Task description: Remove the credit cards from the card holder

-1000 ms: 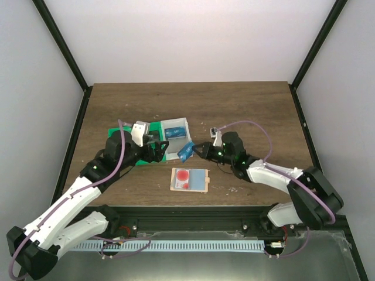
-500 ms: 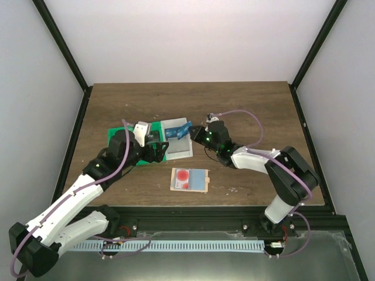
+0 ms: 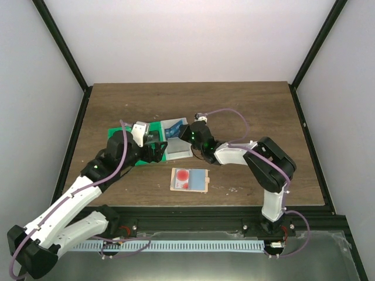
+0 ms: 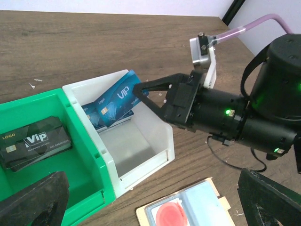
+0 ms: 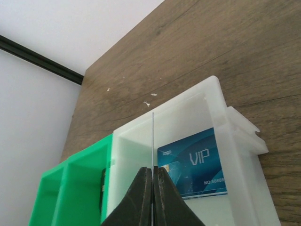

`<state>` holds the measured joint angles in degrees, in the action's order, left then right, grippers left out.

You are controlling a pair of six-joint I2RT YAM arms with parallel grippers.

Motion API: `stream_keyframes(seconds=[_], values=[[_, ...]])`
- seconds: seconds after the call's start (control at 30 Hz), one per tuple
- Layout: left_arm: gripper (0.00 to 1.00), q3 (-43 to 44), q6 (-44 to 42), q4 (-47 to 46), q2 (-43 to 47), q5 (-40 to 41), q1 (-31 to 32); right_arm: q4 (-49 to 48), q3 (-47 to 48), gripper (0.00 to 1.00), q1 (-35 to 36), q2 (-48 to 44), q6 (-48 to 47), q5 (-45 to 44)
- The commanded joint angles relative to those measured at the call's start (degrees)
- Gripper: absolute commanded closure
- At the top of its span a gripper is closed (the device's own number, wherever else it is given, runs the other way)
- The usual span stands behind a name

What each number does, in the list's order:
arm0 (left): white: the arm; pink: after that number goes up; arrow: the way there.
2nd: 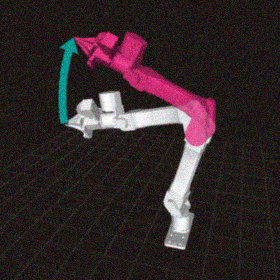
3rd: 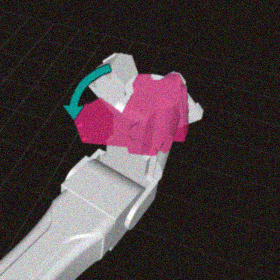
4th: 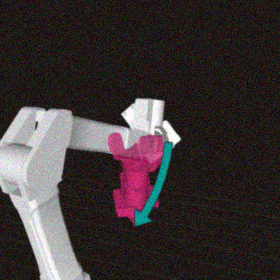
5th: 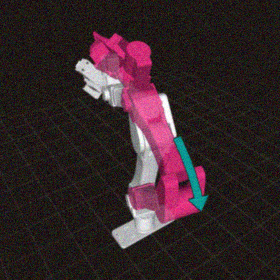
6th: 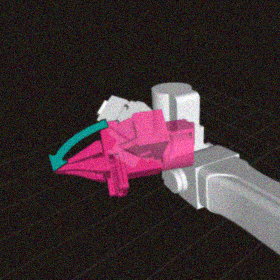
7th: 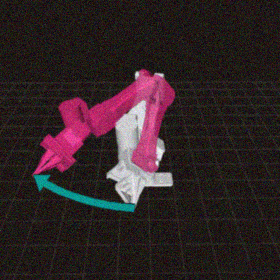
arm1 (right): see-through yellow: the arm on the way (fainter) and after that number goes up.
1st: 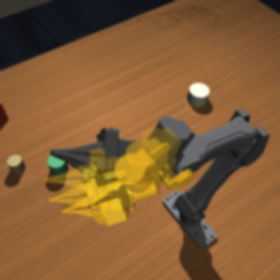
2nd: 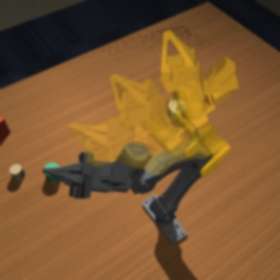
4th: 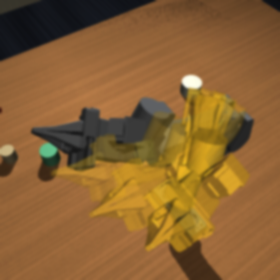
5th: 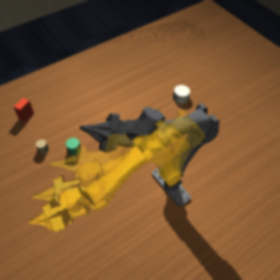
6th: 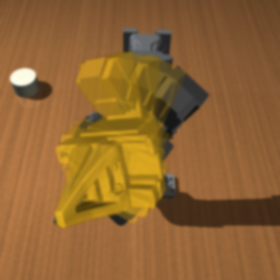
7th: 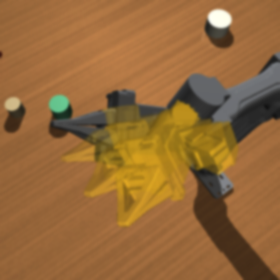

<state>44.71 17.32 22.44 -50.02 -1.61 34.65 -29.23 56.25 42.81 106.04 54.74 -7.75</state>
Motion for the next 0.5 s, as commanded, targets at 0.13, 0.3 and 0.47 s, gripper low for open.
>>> stream_keyframes(seconds=[0.13, 0.3, 0.47], values=[[0.0, 1.1, -1.1, -0.1, 1.3, 0.3, 0.1, -2.4, 4.7, 1.0, 2.6, 4.7, -2.3, -8.4], [0.0, 1.0, -1.3, -0.2, 1.2, 0.0, 0.0, -2.9, 6.3, 1.0, 3.0, 6.7, -3.1, -10.4], [0.0, 1.0, -1.5, 0.0, 1.3, 0.6, 0.1, -2.9, 6.8, 0.99, 3.1, 7.9, -2.7, -10.5]])
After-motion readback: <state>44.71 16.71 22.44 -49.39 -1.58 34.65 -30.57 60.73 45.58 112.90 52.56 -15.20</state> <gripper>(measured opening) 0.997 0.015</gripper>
